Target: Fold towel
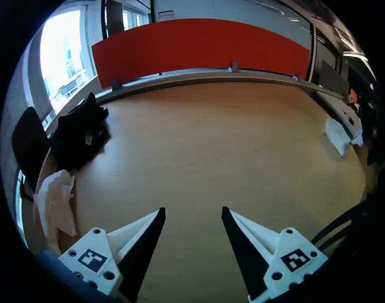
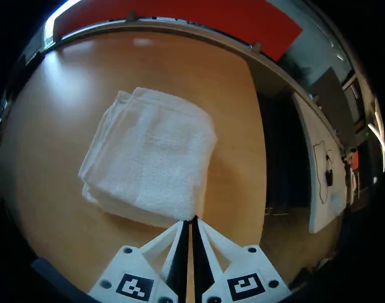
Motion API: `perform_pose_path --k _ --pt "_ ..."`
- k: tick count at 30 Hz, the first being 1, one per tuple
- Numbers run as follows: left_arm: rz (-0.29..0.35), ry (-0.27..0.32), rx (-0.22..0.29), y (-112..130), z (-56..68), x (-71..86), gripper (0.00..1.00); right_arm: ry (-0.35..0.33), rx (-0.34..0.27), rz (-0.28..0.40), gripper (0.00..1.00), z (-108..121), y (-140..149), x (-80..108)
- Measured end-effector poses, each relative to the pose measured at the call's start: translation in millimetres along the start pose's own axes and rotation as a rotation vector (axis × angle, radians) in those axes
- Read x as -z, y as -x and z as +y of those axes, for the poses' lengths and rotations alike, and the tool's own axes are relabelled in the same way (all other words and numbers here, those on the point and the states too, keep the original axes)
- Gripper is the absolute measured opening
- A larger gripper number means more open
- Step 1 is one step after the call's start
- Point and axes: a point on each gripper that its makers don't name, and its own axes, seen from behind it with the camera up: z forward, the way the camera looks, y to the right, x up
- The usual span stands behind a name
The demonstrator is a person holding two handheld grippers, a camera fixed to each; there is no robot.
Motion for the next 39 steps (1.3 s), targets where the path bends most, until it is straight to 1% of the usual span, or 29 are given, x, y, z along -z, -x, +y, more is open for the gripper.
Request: perform_pose_path --k 6,9,12,16,17,19,24,26,27,28,32,36,39 --pt "-0.005 0.003 0.002 3.6 1.0 2.2 0.82 0.015 -0.031 -0.011 0.07 1.5 4.0 -10.9" --pt "-0.007 0.0 0.006 5.6 0.3 2.9 0.82 0.02 -0.043 -0.011 0.09 1.0 5.3 -13.4" --pt "-0.007 -0.001 0.01 6.7 -0.6 3.8 0.82 0.026 -0.049 -0.002 0.11 1.2 5.0 -13.2" --pt "-0.006 -0.002 0.01 6.4 -1.9 4.5 0.82 0.029 -0.055 0.009 0.18 2.0 4.3 -10.4" --pt "-0.005 -0.002 0.009 6.1 -2.2 4.6 0.82 0.028 -0.057 0.013 0.22 2.0 4.4 -9.3" --pt "-0.004 -0.001 0.008 5.4 -2.4 4.9 0.82 0.029 -0.063 0.02 0.34 2.9 4.4 -6.9" --pt "0.0 0.001 0.012 4.1 -1.9 5.1 0.82 0.046 -0.08 0.033 0.68 8.5 4.9 -1.0" --pt "0.002 0.002 0.014 3.6 -1.5 5.4 0.82 0.056 -0.082 0.034 0.79 11.1 5.3 1.2" --pt "0.004 0.003 0.015 3.3 -1.3 5.5 0.82 0.061 -0.083 0.035 0.83 12.7 5.5 2.5" --pt "0.004 0.004 0.015 2.9 -1.2 5.6 0.82 0.067 -0.083 0.035 0.86 14.3 5.7 3.6" --pt "0.009 0.007 0.015 1.4 -0.5 5.8 0.82 0.082 -0.085 0.042 0.87 17.9 5.7 8.9" --pt "0.013 0.01 0.018 0.1 -0.3 5.9 0.82 0.086 -0.087 0.052 0.96 17.3 4.2 14.6" --pt "0.017 0.012 0.021 -0.9 -0.6 6.5 0.82 0.083 -0.086 0.062 1.0 14.9 2.0 18.4"
